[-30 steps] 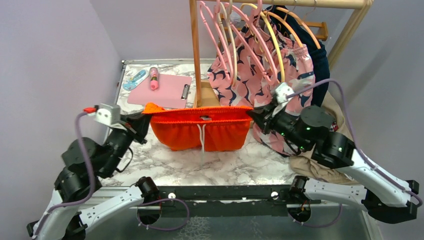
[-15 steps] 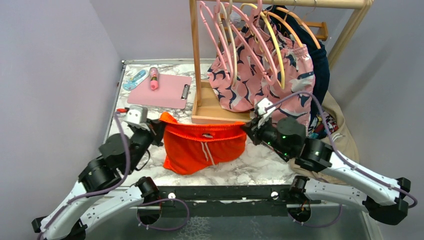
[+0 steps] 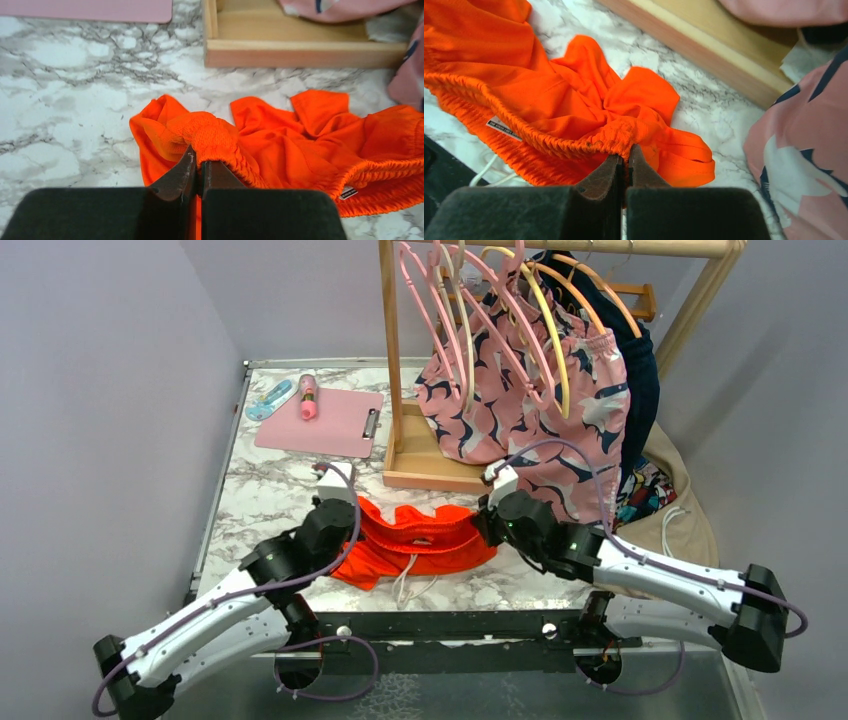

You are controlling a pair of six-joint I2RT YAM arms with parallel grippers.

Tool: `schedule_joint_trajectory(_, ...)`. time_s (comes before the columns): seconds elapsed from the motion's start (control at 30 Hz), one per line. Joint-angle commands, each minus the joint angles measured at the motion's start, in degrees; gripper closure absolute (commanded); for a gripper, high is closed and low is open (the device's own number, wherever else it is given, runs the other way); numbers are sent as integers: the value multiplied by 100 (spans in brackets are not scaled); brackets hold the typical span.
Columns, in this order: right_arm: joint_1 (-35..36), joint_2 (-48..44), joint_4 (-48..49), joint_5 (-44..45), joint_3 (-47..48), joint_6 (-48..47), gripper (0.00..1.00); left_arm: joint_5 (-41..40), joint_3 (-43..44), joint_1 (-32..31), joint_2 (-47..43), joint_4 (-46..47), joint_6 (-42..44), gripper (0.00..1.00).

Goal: Place the shorts on the hanger
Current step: Adjust the shorts at the center of the board.

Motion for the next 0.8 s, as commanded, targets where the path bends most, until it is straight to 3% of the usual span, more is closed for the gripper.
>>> schedule_joint_trajectory(0.0, -37, 461, 500, 375, -180, 577, 99, 90, -175, 31, 490, 537, -475, 100)
schedule_joint_trajectory(0.13, -36, 841, 243, 897, 199, 707, 99, -56, 255, 137, 1091, 495, -435, 100)
schedule_joint_trajectory(0.23, -74, 1211, -4, 1332, 477, 763, 99, 172, 545, 641, 1663, 414, -298, 100)
schedule_joint_trajectory(0.4, -367, 1764, -283, 1089, 439, 1208, 99, 1270, 202, 1655, 2118, 467, -623, 100)
schedule_joint_trajectory(0.57, -658, 1995, -255, 624, 227, 1294, 99, 1518, -174, 1891, 2145, 520, -905, 100)
schedule_joint_trajectory(0.77, -807, 2400, -275, 205, 444, 1246, 99, 1943, 92, 2062, 2940, 494, -837, 100)
